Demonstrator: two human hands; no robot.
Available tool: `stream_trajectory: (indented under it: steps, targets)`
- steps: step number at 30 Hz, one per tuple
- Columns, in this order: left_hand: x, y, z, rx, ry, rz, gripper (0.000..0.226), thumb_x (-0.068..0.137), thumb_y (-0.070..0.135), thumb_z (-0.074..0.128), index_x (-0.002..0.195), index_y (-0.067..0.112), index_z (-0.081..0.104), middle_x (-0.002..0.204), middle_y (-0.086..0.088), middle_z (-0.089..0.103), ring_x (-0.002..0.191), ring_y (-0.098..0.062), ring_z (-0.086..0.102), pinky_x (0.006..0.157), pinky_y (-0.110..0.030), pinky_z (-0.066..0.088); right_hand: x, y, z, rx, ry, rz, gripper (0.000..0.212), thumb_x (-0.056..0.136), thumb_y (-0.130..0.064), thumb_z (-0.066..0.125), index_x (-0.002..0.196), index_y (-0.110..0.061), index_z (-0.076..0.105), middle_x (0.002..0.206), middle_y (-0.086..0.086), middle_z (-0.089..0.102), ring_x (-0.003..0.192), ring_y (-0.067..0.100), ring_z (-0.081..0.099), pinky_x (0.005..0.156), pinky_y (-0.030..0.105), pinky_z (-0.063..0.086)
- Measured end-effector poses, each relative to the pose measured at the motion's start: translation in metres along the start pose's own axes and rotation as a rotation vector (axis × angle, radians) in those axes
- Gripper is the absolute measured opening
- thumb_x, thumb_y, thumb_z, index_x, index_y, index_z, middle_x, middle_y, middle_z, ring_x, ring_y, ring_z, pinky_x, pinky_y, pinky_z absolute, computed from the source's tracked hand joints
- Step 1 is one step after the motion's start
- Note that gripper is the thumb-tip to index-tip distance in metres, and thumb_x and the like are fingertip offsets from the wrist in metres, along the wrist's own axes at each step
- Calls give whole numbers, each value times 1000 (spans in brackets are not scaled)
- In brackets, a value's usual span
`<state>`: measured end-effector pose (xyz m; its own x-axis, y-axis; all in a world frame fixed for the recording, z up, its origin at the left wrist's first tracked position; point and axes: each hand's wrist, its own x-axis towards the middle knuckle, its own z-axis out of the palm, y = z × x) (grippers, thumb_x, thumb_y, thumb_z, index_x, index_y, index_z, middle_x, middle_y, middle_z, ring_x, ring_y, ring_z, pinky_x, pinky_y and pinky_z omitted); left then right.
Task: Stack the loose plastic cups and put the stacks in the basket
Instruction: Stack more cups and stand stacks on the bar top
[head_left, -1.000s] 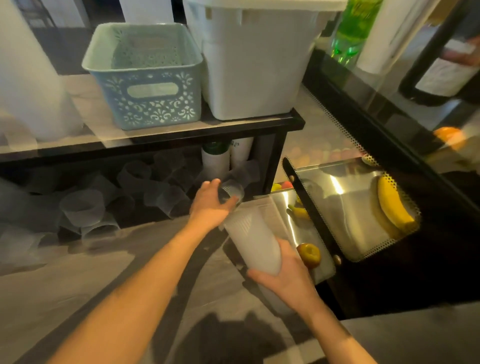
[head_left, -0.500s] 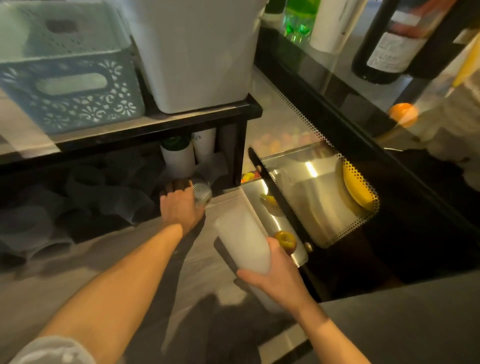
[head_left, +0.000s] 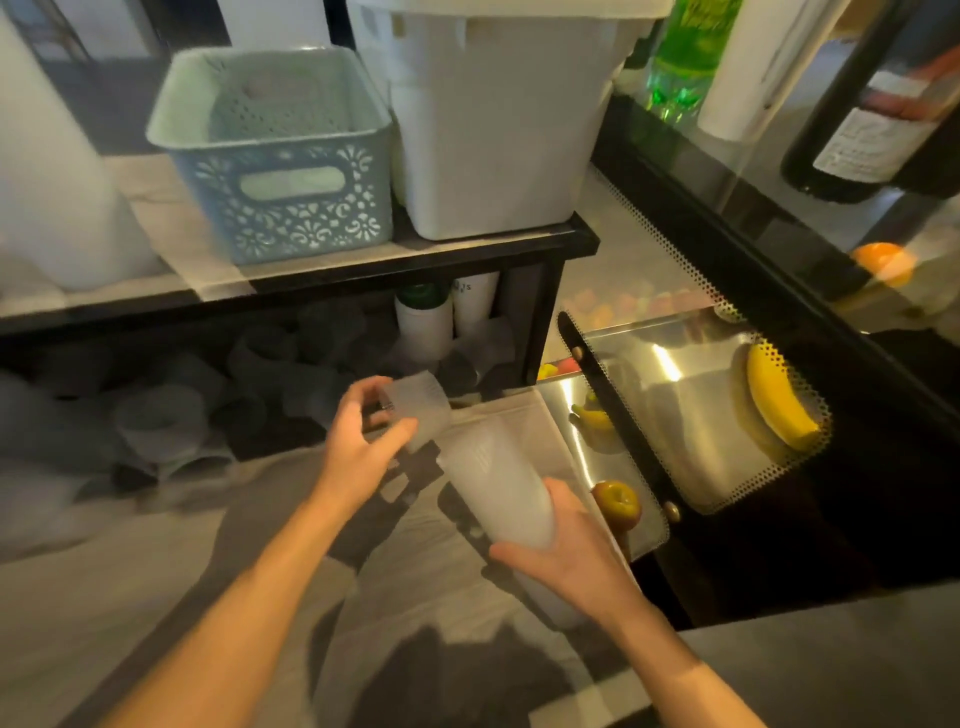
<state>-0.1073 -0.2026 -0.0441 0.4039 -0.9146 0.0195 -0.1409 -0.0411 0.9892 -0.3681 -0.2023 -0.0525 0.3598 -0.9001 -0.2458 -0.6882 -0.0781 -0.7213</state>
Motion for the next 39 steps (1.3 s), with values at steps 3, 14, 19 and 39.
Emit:
stream_trajectory:
  steps: [3,14,19,39]
  targets:
    - [-9,8,-17,-41,-24,7,53,71,44,70,121,41,53,132,-4,53,115,-18,59,83,-29,53,4,-13,11,-25,-26,-10,84,59,-65,80,127,-44,34,119,-17,46,107,8,51,85,32,54]
    - [-37,19,-63,60,-124,65,58,75,51,53,131,39,52,118,-1,55,108,-16,57,93,-23,42,5,-40,30,-88,-114,-147,91,58,-63,81,133,-44,33,119,-21,45,109,7,50,89,34,54]
    - [-56,20,-48,164,-272,35,58,89,49,47,143,29,44,129,7,49,120,9,44,101,-6,27,7,-46,39,-122,-113,-188,91,52,-68,78,129,-44,38,120,-19,50,107,6,53,89,37,54]
    - [44,28,41,440,-55,-60,50,92,41,63,135,18,52,120,-1,57,111,-16,56,94,-30,45,13,-8,-11,35,102,58,74,65,-55,83,118,-44,32,104,-19,43,97,6,49,78,30,55]
